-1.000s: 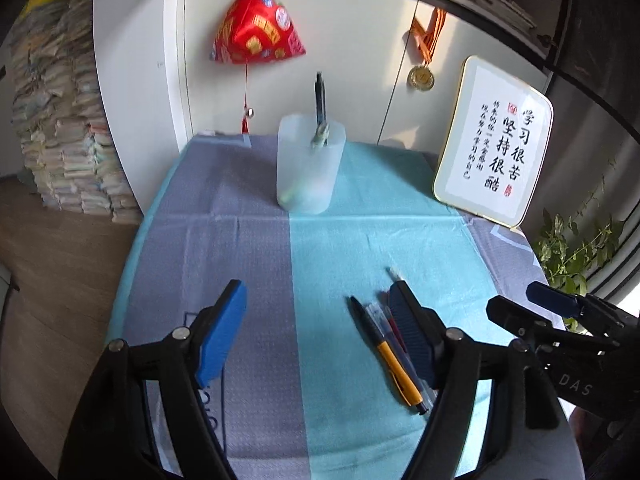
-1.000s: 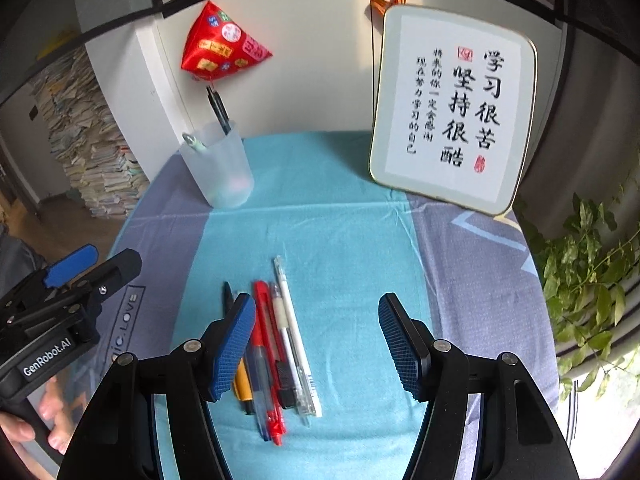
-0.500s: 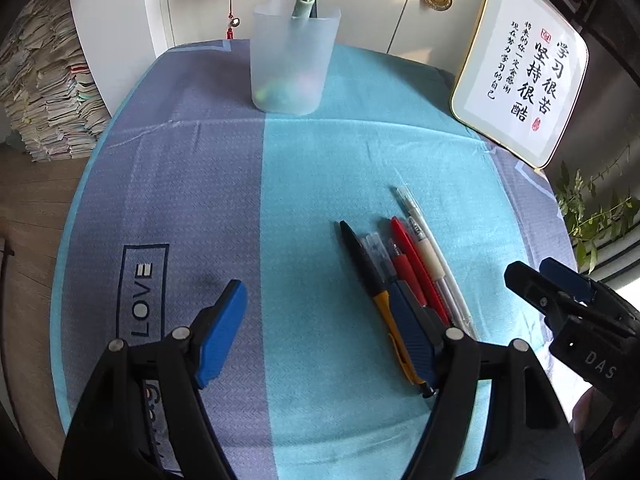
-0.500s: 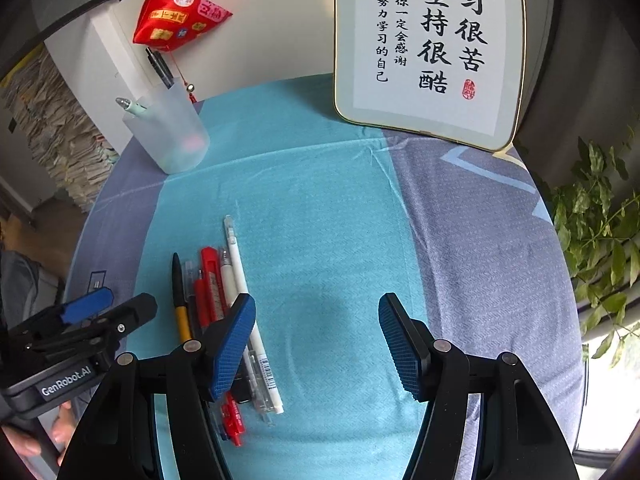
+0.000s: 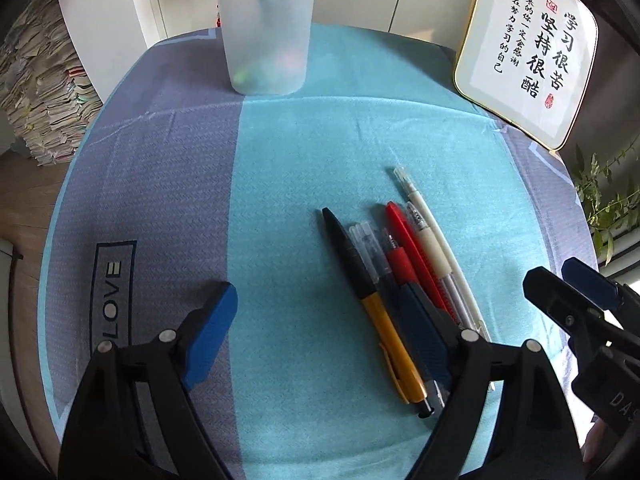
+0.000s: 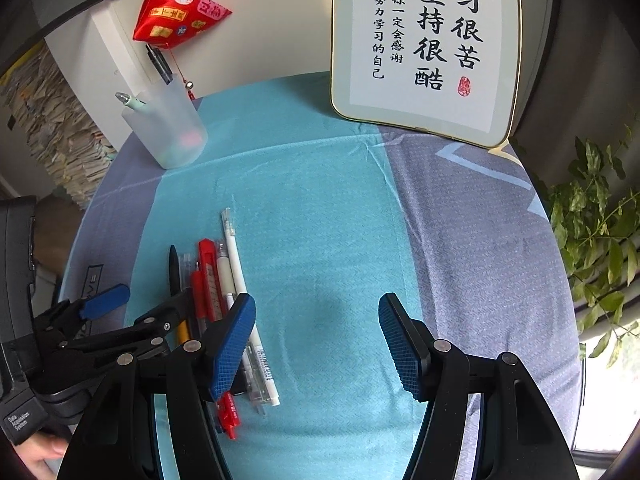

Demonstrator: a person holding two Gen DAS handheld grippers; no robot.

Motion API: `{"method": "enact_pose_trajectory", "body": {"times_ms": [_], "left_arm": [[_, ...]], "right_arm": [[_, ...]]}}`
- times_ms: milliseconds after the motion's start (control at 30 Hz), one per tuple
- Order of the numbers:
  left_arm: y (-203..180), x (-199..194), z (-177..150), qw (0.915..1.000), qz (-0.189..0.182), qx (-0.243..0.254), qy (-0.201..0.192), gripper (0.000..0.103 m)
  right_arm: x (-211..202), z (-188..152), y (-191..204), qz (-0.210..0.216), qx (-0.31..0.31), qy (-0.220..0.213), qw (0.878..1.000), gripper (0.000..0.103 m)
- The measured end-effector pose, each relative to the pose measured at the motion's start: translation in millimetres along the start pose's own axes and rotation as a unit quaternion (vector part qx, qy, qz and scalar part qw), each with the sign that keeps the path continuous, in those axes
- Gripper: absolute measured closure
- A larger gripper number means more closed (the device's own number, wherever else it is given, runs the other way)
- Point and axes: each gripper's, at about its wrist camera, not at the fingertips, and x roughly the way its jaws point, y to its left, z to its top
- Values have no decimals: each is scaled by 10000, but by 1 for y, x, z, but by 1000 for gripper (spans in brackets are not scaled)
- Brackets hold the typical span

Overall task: Organize stationery
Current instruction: 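Grasp the orange-barrel black pen with the left gripper while the right grasps the white pen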

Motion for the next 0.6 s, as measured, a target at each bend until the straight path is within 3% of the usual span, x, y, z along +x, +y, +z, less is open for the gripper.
{"method": "enact_pose_trajectory", "body": {"times_ms": [267, 533, 600], "left_arm": [[9, -9, -5, 9998, -113, -139, 0, 23], [-11, 6, 2, 9991, 374, 192, -91, 21], [-13, 4, 0, 9987, 386, 251, -195, 27]], "right_arm": [[2, -1, 3, 6, -76, 64, 10000, 38], [4, -1, 6, 33, -72, 64, 9999, 38], [6, -1, 8, 31, -73, 97, 9999, 38]]}}
